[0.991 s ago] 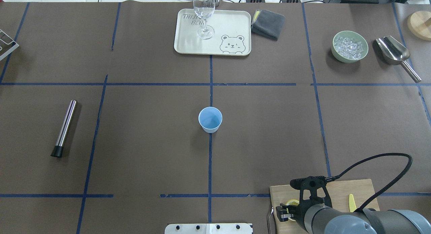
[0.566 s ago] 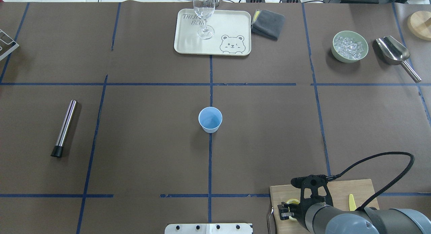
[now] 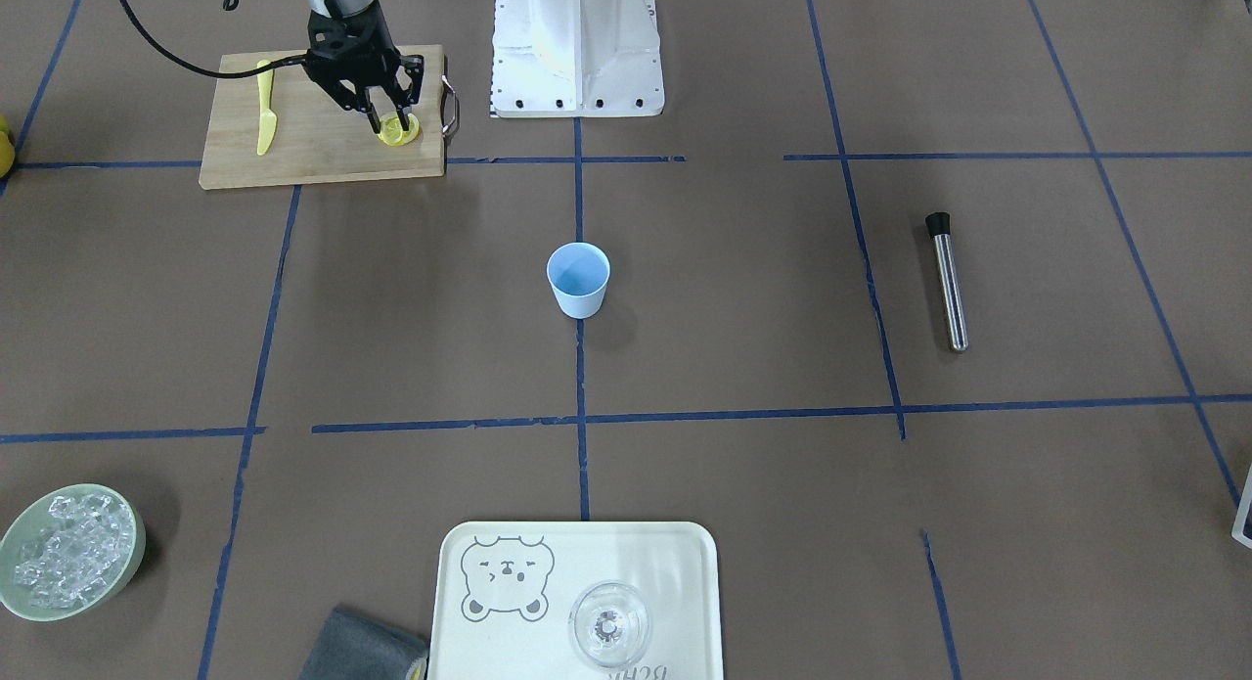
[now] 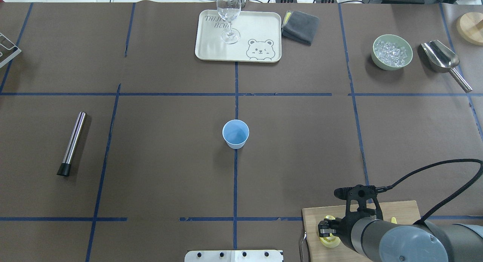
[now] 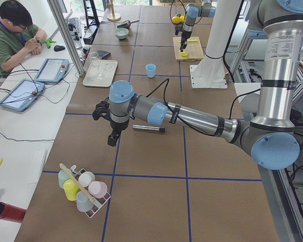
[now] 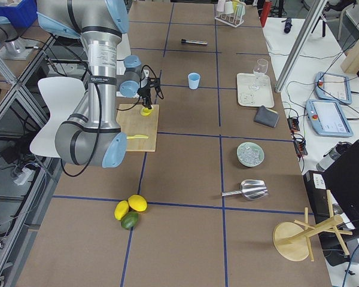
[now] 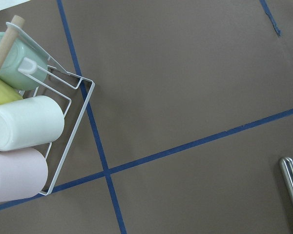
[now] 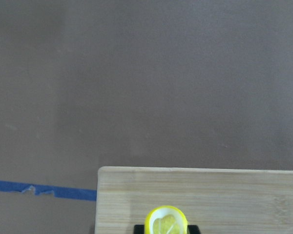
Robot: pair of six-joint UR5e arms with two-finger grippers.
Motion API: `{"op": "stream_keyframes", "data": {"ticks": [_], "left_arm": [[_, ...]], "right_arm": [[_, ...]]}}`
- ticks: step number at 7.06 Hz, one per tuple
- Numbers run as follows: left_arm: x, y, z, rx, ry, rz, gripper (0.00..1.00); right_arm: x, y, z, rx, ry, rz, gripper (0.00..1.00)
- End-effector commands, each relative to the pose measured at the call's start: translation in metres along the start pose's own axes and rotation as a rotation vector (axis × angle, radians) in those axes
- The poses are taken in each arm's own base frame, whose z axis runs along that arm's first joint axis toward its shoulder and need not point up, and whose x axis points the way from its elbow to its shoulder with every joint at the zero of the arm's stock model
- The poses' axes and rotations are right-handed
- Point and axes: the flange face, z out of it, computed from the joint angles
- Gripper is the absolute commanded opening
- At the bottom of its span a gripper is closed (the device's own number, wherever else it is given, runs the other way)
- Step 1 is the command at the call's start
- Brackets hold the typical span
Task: Squeeze lemon into cup
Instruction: 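Close the right gripper on the yellow lemon slice and lift it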
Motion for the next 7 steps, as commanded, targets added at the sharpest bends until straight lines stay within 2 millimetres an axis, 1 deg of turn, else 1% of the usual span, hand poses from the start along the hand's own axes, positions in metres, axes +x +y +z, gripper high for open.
{"op": "stream_keyframes", "data": {"ticks": [1,2,3,4,5,7], "left_arm": [[0.002,-0.001,-0.002,0.004,0.000,0.002,1.00],[0.002,-0.001,-0.002,0.004,0.000,0.002,1.00],[0.003,-0.002,-0.003,0.006,0.000,0.004,1.00],[0.004,-0.003,-0.004,0.009,-0.002,0.007,1.00],[0.004,-0.003,-0.004,0.008,-0.002,0.006,1.00],[0.004,-0.004,-0.004,0.009,0.000,0.007,1.00]], "right_arm": [[0.003,-0.017,-0.012,0.005,-0.016,0.032,0.34],[0.004,-0.031,-0.022,0.002,-0.033,0.056,0.34],[0.007,-0.044,-0.027,-0.010,-0.040,0.083,0.34],[0.003,-0.052,-0.031,-0.016,-0.059,0.096,0.35],[-0.003,-0.058,-0.036,-0.024,-0.079,0.106,0.37],[-0.024,-0.081,-0.048,-0.007,-0.138,0.131,0.38]]}}
